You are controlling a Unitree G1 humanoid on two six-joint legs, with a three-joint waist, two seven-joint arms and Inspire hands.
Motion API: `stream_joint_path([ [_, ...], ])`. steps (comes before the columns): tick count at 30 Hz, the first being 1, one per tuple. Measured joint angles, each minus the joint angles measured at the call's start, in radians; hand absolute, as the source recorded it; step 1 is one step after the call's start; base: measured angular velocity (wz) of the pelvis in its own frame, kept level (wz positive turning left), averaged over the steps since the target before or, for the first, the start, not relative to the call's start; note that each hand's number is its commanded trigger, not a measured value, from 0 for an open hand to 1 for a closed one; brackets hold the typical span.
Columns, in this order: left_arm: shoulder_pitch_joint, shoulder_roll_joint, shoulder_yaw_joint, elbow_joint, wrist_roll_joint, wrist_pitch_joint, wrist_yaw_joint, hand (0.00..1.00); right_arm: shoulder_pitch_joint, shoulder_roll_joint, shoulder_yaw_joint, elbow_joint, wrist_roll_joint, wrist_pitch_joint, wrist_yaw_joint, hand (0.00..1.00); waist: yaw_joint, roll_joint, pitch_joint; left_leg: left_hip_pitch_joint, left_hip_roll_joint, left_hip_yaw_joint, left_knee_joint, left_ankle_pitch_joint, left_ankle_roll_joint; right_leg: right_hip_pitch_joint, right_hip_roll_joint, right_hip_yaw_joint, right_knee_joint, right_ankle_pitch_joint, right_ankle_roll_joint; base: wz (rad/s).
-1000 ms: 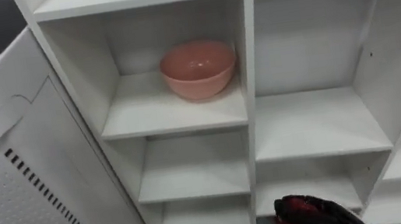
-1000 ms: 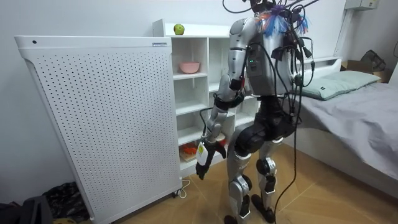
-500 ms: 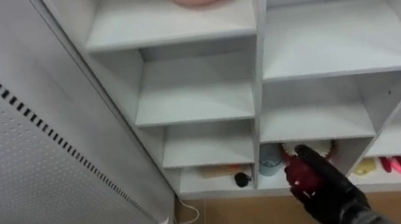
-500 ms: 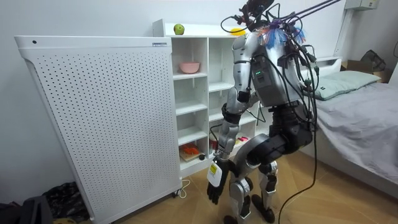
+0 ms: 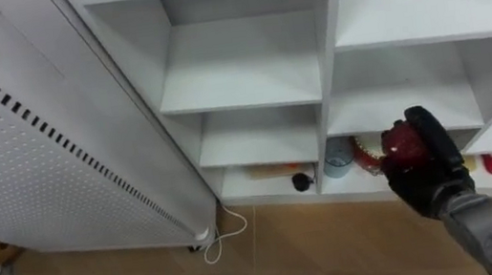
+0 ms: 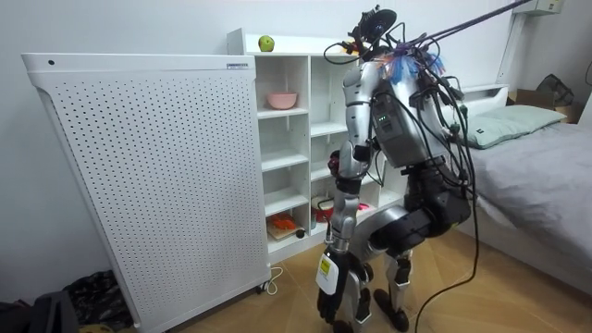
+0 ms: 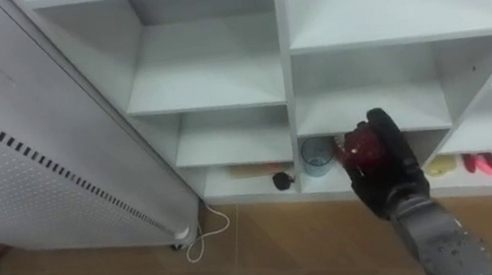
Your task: Arrange fruit in the closet
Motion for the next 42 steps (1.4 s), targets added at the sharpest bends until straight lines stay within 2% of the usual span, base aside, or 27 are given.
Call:
stream_joint_path([
  [7, 0.0, 0.0, -0.009, 0.004, -0.001, 0.004, 0.039, 0.0, -0.077, -0.057, -0.019, 0.0, 0.006, -0.021, -0.097, 1.0, -0.01, -0.004, 0.0008, -0.049, 0.001, -0.015, 0.058, -0.023, 0.0, -0.03, -0.012, -0.015, 0.048, -0.02, -0.003, 0.05],
  [8, 0.002, 0.0, -0.011, 0.005, -0.001, 0.004, 0.044, 0.0, -0.088, -0.061, -0.019, -0.001, 0.004, -0.031, -0.116, 0.54, -0.009, -0.005, 0.0014, -0.052, 0.001, -0.015, 0.066, -0.024, 0.001, -0.032, -0.01, -0.016, 0.055, -0.022, -0.003, 0.0],
  [9, 0.003, 0.0, -0.013, 0.006, -0.001, 0.005, 0.047, 0.0, -0.091, -0.062, -0.019, -0.001, 0.005, -0.035, -0.125, 0.0, -0.009, -0.006, 0.0011, -0.053, 0.001, -0.015, 0.072, -0.026, 0.001, -0.032, -0.01, -0.015, 0.059, -0.024, -0.002, 0.0],
  [17, 0.027, 0.007, -0.028, 0.009, 0.008, 0.005, 0.05, 0.0, -0.101, -0.064, -0.018, -0.023, -0.007, -0.067, -0.212, 0.0, -0.007, -0.01, -0.0013, -0.079, 0.015, -0.018, 0.145, -0.059, 0.006, -0.043, 0.0, -0.013, 0.096, -0.036, 0.0, -0.06],
  [25, 0.036, 0.014, -0.027, 0.009, 0.01, 0.005, 0.05, 0.0, -0.111, -0.064, -0.02, -0.06, -0.014, -0.075, -0.257, 0.0, -0.011, -0.016, -0.0057, -0.083, 0.015, -0.015, 0.17, -0.063, 0.011, -0.046, -0.004, -0.007, 0.118, -0.039, 0.005, 0.0],
  [30, 0.063, 0.016, -0.027, 0.008, 0.043, 0.005, 0.048, 0.0, -0.115, -0.064, -0.02, -0.06, -0.018, -0.075, -0.26, 0.0, -0.017, -0.027, -0.014, -0.075, 0.015, -0.015, 0.175, -0.063, 0.011, -0.037, -0.005, -0.009, 0.125, -0.04, 0.004, 0.0],
  [36, 0.091, 0.016, -0.027, 0.006, 0.049, 0.008, 0.045, 0.0, -0.115, -0.065, -0.02, -0.06, -0.025, -0.076, -0.268, 0.0, -0.033, -0.028, -0.0144, -0.074, 0.015, -0.017, 0.177, -0.063, 0.011, -0.031, -0.007, -0.013, 0.127, -0.04, 0.004, 0.04],
  [42, 0.099, 0.016, -0.027, 0.0, 0.058, 0.009, 0.045, 0.0, -0.115, -0.088, -0.02, -0.06, 0.02, -0.076, -0.267, 0.0, -0.035, -0.03, -0.0159, -0.062, 0.015, -0.017, 0.175, -0.062, 0.011, -0.022, -0.007, -0.012, 0.128, -0.04, 0.004, 0.0],
])
